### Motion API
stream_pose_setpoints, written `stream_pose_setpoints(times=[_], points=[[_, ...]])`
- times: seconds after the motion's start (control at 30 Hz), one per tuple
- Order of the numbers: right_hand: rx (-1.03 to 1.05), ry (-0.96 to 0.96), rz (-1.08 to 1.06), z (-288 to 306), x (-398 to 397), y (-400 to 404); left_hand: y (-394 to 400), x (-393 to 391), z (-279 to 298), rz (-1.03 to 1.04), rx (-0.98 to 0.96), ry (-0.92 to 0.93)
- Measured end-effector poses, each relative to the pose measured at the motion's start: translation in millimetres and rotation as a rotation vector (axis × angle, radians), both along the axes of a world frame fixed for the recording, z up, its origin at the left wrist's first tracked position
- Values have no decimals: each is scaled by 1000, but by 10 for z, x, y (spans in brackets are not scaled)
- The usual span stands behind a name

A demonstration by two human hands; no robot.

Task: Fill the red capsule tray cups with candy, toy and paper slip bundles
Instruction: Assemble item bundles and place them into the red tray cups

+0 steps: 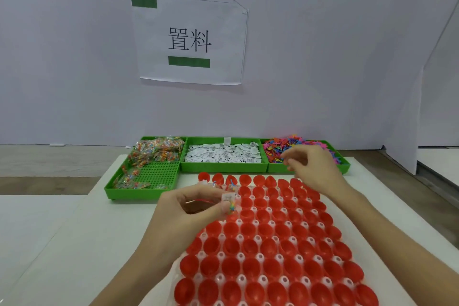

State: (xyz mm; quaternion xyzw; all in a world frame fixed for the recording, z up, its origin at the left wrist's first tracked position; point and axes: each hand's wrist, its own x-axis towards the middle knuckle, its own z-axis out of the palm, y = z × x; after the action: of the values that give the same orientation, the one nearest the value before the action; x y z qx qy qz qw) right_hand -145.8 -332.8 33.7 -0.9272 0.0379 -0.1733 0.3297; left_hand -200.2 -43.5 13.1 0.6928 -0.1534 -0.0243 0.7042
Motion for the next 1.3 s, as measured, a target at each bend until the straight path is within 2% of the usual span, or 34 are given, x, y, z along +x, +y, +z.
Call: stream_pose_setpoints(times=[0.1, 0.23, 0.33, 0.57, 0.83, 1.1, 1.17, 1.3], points=[[-170, 83, -143, -92, 455, -438, 41, 31, -6, 56, -43, 14], [-293, 114, -97, -257, 777, -660, 70, 67, -33, 64, -63, 27], [-404, 118, -98, -341, 938, -631, 86, 93, -64, 73, -40, 41], [-734, 161, -262, -365, 1172, -473, 138, 112, -103, 62, 5, 30], [-956, 216, -269, -308, 1177, -408, 137, 117, -91, 57, 14, 15], [-936, 210, -222, -280, 1168, -411, 122, 90, -89, 43, 52, 5], [-838, 150, -218, -257, 1152, -451, 128, 94, -92, 61, 57, 7], [-456, 23, -198, -308, 1115, -575, 161, 114, -85, 81, 54, -3]])
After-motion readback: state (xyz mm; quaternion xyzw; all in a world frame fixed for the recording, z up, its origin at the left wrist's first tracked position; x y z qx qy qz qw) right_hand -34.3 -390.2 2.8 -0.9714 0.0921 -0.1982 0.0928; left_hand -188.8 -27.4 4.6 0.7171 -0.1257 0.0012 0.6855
